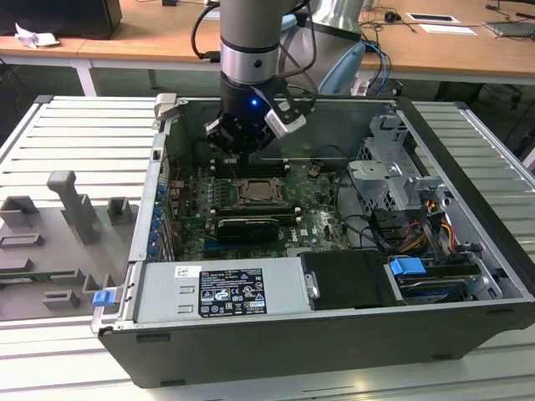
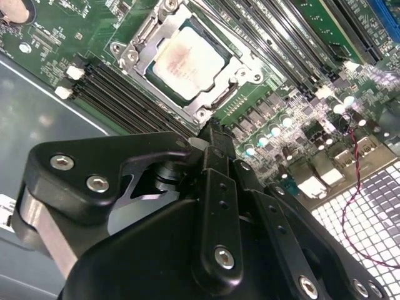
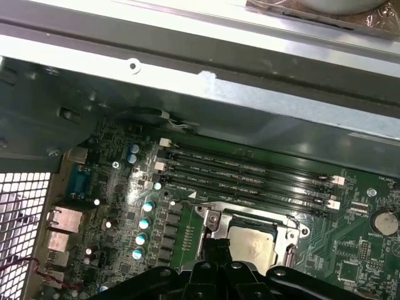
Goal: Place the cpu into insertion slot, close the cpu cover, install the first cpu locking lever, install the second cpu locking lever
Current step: 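Install the first cpu locking lever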
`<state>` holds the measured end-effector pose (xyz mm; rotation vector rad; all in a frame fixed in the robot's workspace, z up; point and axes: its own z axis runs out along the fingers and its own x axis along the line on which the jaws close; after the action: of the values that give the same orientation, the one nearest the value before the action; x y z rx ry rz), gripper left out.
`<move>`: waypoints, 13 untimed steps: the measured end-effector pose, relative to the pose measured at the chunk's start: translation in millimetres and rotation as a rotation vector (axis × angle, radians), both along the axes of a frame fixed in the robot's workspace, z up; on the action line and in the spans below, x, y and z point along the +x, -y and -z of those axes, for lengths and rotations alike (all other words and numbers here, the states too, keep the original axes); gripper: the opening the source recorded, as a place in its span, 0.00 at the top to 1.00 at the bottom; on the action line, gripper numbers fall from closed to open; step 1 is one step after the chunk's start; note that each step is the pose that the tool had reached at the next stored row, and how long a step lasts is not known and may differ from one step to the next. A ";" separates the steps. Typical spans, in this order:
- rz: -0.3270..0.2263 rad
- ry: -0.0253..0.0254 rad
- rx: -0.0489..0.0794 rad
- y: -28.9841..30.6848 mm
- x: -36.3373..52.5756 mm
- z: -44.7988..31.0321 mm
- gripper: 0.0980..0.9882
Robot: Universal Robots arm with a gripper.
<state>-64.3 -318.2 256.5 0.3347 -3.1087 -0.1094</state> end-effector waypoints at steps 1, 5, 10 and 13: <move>0.000 0.0000 0.000 0.0 -1.0 0.0 0.99; 0.000 0.0001 0.002 0.0 -14.5 0.0 0.99; 0.022 0.0001 0.002 0.0 -18.9 0.2 0.99; 0.065 0.0001 0.002 0.0 -19.0 0.3 0.99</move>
<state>-83.4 -318.2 256.2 0.2331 -3.1204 -0.1127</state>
